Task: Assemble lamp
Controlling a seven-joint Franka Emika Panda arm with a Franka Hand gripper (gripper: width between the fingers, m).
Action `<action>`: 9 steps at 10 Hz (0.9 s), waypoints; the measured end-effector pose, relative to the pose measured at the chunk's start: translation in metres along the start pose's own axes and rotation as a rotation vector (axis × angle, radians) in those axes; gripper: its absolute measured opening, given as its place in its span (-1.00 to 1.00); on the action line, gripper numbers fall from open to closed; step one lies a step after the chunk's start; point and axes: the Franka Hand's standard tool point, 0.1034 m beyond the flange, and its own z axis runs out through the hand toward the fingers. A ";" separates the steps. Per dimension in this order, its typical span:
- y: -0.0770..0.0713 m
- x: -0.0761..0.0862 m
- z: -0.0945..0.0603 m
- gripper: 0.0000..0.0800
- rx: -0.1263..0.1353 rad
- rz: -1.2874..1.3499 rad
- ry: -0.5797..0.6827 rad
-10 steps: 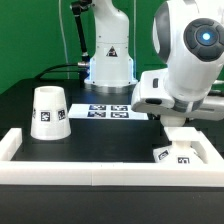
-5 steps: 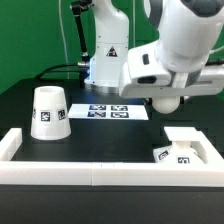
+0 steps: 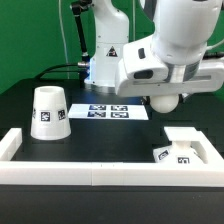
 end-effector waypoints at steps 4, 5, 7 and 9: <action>0.002 -0.004 -0.055 0.45 -0.018 -0.061 0.278; 0.001 0.001 -0.070 0.45 -0.019 -0.062 0.361; 0.004 0.005 -0.065 0.45 -0.025 -0.057 0.484; 0.007 0.010 -0.067 0.45 -0.033 -0.053 0.616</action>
Offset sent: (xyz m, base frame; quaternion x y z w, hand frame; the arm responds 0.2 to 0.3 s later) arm 0.0213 -0.0102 0.0495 -0.0225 0.1114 -0.0323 0.9930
